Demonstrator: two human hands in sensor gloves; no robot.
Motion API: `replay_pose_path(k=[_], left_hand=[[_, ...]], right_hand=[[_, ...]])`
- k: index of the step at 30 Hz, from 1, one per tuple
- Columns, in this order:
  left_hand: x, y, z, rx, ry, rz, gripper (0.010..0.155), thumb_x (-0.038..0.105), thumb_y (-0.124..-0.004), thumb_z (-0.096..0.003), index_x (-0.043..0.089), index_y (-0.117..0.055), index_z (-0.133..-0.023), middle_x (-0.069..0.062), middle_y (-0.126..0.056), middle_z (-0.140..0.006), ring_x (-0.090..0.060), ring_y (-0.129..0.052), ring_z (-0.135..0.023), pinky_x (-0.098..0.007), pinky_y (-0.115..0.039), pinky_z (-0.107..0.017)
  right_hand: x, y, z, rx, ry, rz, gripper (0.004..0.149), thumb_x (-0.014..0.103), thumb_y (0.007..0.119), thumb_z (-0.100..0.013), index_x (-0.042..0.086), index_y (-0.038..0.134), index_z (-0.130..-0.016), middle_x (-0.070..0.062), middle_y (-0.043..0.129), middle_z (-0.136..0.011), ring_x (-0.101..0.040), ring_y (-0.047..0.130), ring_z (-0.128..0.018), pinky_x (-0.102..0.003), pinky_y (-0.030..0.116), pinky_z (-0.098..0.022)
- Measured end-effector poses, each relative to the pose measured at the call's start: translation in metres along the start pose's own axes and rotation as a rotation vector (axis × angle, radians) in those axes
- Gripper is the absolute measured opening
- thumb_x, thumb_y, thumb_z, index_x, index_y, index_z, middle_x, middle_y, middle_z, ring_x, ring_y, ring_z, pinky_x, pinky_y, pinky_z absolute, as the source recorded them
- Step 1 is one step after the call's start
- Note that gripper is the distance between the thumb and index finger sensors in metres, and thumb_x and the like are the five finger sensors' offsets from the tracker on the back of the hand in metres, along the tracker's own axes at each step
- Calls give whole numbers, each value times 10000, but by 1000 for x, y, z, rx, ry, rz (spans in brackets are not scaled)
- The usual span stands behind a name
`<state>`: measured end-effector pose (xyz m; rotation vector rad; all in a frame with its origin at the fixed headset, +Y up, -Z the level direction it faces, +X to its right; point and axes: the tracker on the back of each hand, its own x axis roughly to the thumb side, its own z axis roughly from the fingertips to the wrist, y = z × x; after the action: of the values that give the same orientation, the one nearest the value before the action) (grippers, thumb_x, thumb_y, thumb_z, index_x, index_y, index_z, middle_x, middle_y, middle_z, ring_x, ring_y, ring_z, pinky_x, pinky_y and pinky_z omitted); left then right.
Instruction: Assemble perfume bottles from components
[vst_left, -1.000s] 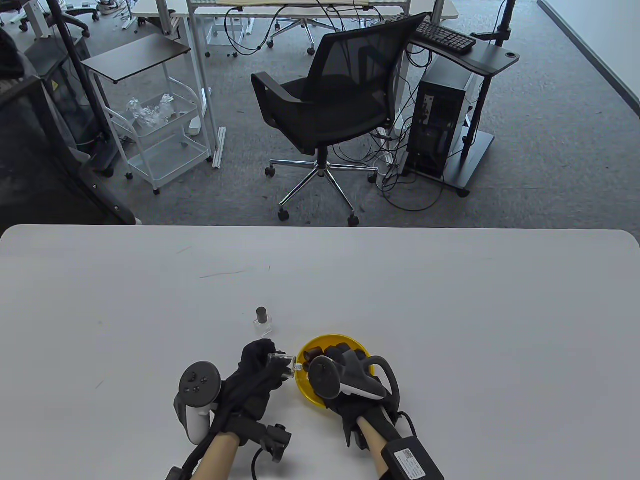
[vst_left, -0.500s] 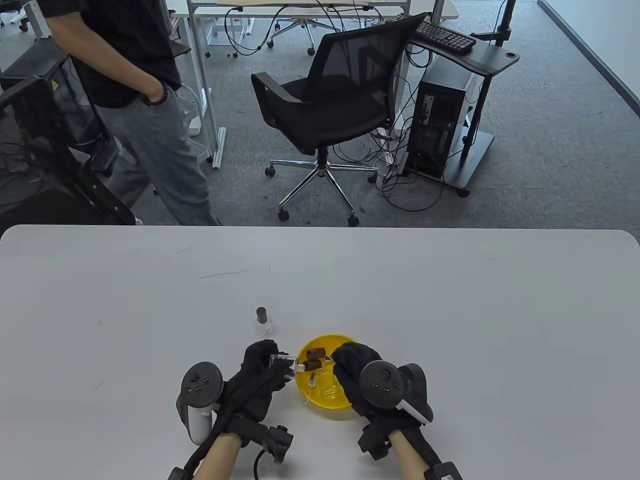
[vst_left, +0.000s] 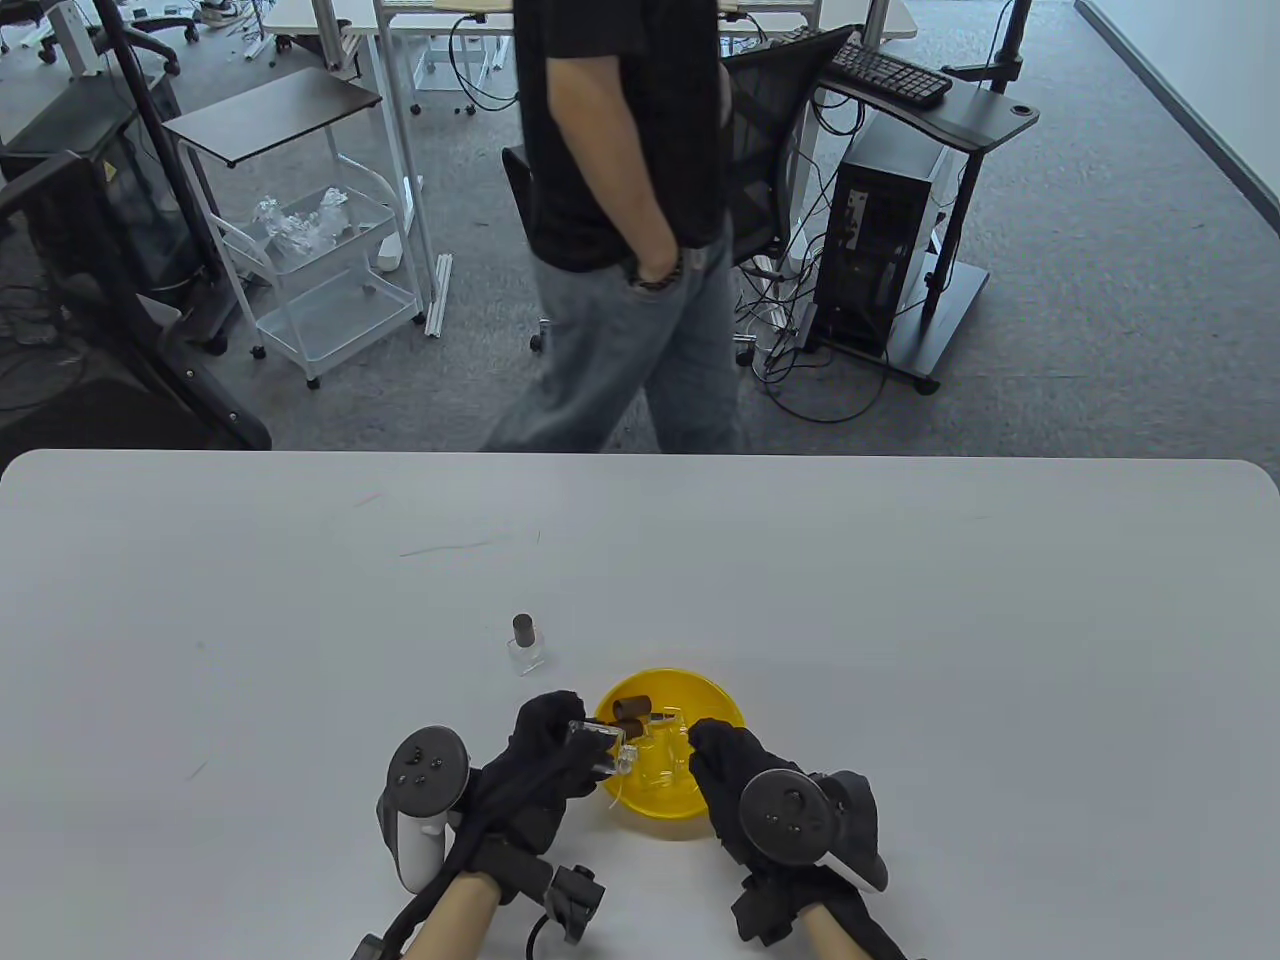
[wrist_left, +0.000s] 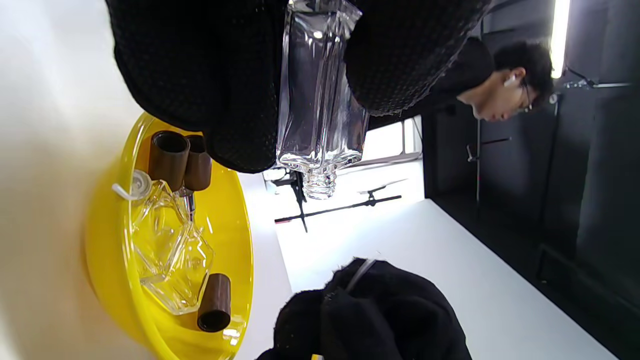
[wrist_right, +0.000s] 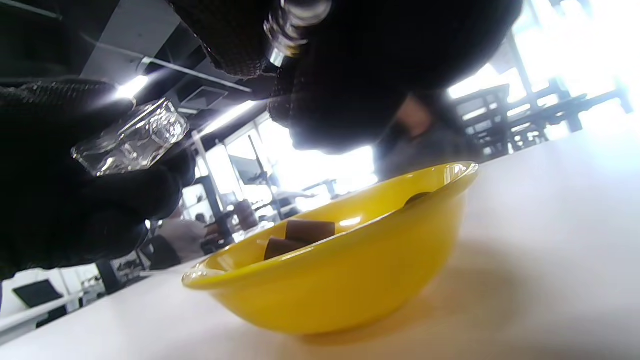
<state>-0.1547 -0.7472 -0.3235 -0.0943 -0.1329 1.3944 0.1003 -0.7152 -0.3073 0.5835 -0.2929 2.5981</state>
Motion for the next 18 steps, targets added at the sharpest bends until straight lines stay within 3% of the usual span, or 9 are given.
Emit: replay_pose_path(k=[18], left_hand=[[-4, -7, 1, -45, 28, 164, 566, 387, -747, -556, 210, -531, -1048, -82, -831, -923, -271, -994, -708, -429, -844, -549]], right_hand=[[5, -6, 4, -95, -24, -99, 359, 240, 704, -597, 194, 704, -953, -87, 865, -798, -335, 959, -449, -388, 812, -326]])
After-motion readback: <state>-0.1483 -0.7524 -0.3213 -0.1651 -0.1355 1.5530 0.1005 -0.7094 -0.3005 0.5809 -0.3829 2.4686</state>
